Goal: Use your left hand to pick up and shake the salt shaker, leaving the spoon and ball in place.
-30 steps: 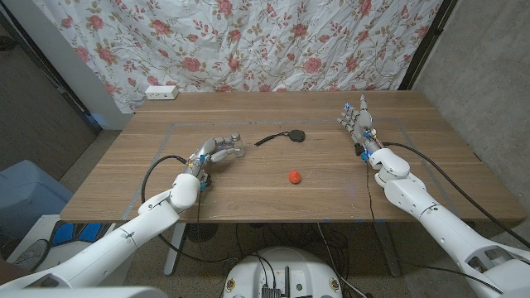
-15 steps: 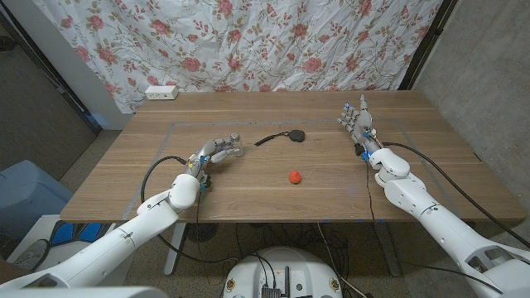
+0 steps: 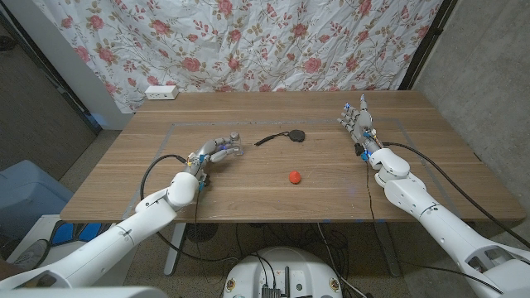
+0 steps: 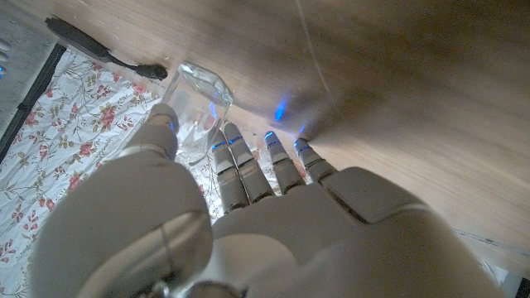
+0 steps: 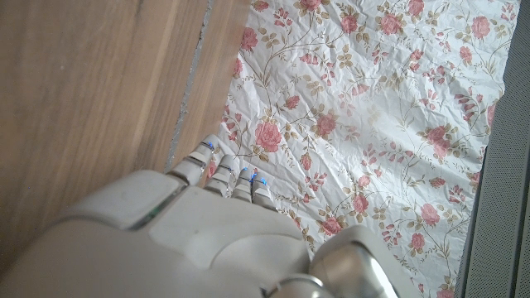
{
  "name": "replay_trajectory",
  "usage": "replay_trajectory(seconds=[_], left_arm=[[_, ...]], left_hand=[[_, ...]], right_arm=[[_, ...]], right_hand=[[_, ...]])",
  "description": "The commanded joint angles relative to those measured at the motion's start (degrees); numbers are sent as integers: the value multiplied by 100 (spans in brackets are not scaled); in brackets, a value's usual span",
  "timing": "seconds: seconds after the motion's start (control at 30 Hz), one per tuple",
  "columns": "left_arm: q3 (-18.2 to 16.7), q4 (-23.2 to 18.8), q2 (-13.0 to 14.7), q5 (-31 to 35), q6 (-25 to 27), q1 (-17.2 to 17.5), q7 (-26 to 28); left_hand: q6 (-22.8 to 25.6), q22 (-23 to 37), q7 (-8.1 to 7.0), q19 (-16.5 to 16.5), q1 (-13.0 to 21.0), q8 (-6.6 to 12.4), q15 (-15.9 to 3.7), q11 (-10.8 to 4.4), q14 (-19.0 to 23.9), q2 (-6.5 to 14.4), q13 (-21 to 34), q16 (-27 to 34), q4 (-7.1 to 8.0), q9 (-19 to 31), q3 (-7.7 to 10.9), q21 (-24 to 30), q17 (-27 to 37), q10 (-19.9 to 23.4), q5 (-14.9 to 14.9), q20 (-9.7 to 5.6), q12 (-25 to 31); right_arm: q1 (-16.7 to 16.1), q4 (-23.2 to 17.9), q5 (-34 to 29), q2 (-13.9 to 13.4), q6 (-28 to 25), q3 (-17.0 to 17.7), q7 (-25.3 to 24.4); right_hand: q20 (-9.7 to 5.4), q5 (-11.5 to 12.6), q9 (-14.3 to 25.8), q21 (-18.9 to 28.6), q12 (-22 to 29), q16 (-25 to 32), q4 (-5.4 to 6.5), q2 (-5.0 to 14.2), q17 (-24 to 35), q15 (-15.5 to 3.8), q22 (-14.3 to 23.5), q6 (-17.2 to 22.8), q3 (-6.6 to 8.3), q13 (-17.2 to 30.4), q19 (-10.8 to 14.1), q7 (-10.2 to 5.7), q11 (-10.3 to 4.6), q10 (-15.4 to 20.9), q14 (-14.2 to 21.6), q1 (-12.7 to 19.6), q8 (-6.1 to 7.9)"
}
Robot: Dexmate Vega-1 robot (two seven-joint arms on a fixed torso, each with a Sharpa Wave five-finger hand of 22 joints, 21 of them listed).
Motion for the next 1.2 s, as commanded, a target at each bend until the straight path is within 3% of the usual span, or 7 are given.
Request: replay_trajectory(seconds=[0.03, 0.5, 0.57, 0.63, 1.0, 1.2], left_arm=[[2, 145, 52, -92, -211, -124, -219], [-8, 413, 100, -274, -549, -257, -560], [-17, 508, 96, -342, -658, -296, -647], [-19, 542, 94, -372, -704, -311, -687], [-56, 853, 94, -720, -1317, -453, -1192], [-69, 862, 155, -822, -1473, -475, -1440]], left_hand=[[-177, 3, 4, -70, -16, -88, -81, 12, -163, -118, -26, -9, -23, 8, 12, 26, -2, -220, 16, 20, 1], [-796, -3, 61, -331, -110, -206, 26, 101, -608, -418, -107, -16, -16, -16, -46, 9, -2, -1101, 24, 38, -15], [-938, -4, 71, -379, -126, -216, 36, 177, -681, -455, -118, -16, -9, -21, -50, 7, -2, -1258, 26, 45, -16], [-1046, -4, 123, -415, -140, -222, 56, 189, -750, -506, -124, -21, -10, -24, -62, 4, -2, -1331, 25, 55, -7], [-1816, -1, 420, -876, -461, -241, 239, 587, -1513, -686, -155, -72, 77, -46, -150, -31, -10, -2085, 15, 33, -19], [-2272, -1, 510, -1209, -740, -255, 330, 616, -1939, -686, -170, -52, 121, -46, -195, -20, -12, -2558, 0, 13, -17]], right_arm=[[-1, 0, -1, 0, 1, 0, 0], [-3, -3, -1, 0, 0, 0, -2], [-3, -3, -1, 0, 0, 0, -2], [-3, -3, -1, 0, 0, 0, -2], [-2, -1, 0, 0, 1, 0, -1], [-1, 0, 0, 1, 1, 0, 0]], right_hand=[[20, 53, 20, 31, -3, -27, 1, 563, 31, -202, 30, 0, -39, 17, 28, 49, -4, -51, -9, -11, 21], [19, 53, 19, 31, 2, -27, 1, 563, 32, -199, 30, 1, -39, 18, 28, 47, 3, -39, -6, -11, 21], [19, 53, 19, 31, -1, -28, 1, 564, 32, -198, 30, -1, -39, 18, 28, 45, 2, -46, -9, -11, 20], [18, 53, 19, 31, 3, -29, 1, 564, 32, -199, 30, -2, -39, 18, 30, 45, -5, -36, -9, -11, 20], [21, 54, 19, 30, 2, -27, 1, 563, 33, -195, 30, 1, -39, 19, 27, 47, -4, -37, -6, -11, 21], [17, 54, 19, 30, 2, -28, 1, 563, 33, -196, 30, 0, -39, 19, 27, 50, 7, -36, -7, -11, 20]])
